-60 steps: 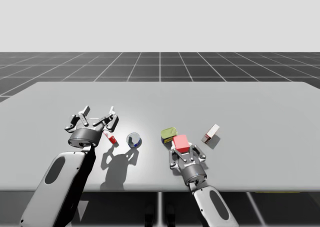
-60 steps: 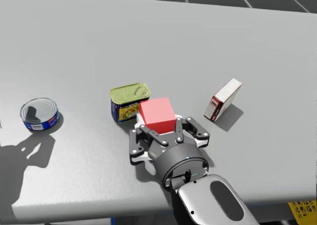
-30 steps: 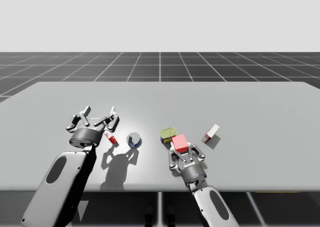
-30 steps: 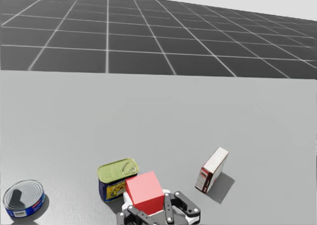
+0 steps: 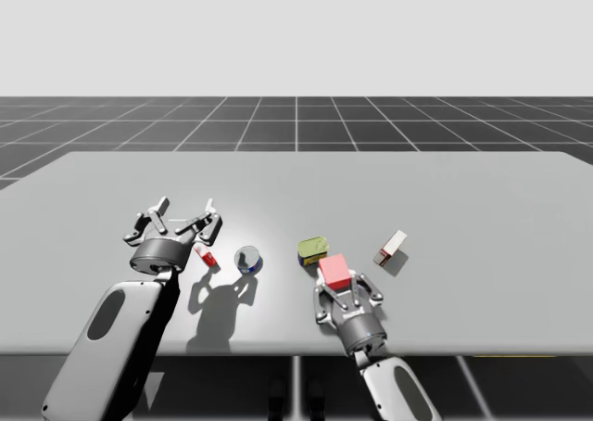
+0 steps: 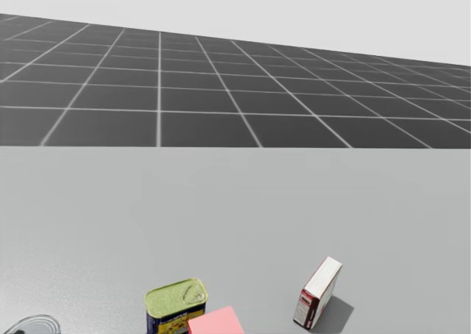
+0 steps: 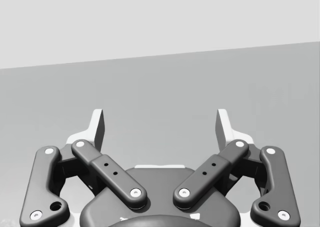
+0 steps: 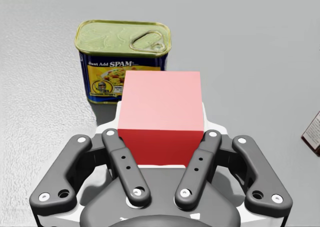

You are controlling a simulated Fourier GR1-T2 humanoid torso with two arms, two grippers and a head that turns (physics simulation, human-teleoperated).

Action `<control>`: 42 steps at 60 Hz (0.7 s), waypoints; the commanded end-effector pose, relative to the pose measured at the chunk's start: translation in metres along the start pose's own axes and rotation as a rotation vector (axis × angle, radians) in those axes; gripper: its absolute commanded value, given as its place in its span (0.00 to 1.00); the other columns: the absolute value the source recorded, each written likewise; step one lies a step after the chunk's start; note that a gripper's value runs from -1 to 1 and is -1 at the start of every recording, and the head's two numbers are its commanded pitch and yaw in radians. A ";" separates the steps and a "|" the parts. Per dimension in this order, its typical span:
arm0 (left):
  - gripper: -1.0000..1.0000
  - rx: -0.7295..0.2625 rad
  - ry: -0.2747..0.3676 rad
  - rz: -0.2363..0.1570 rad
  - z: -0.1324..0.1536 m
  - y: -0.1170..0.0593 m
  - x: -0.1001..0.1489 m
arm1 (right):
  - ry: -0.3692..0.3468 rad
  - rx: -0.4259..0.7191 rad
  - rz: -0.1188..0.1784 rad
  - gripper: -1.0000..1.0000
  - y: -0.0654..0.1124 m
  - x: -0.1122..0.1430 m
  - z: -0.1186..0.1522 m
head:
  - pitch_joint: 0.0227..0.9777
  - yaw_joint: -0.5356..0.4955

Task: Find the red cube and pick it up.

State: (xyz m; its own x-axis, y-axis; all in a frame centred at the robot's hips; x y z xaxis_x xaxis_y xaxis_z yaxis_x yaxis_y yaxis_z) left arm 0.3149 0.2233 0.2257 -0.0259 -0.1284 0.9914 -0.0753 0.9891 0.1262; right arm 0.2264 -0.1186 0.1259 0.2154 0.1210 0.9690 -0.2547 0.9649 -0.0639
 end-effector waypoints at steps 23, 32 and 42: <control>0.00 -0.002 0.000 0.003 0.001 0.001 0.001 | -0.194 -0.146 0.014 1.00 -0.029 0.079 0.021 | 0.47 0.31; 0.00 -0.006 0.002 0.001 0.001 0.000 0.000 | -0.260 -0.159 0.005 1.00 -0.040 0.107 0.027 | 0.46 0.31; 0.00 -0.009 0.004 0.007 0.001 0.000 0.001 | -0.357 -0.164 -0.001 1.00 -0.055 0.139 0.032 | 0.46 0.31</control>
State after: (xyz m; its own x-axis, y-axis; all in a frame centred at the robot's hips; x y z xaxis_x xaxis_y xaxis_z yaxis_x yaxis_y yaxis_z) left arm 0.3141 0.2228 0.2263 -0.0240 -0.1251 0.9919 -0.0688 0.9900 0.1232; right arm 0.2276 -0.1440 0.2316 -0.0334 0.0861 0.9957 -0.2128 0.9728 -0.0912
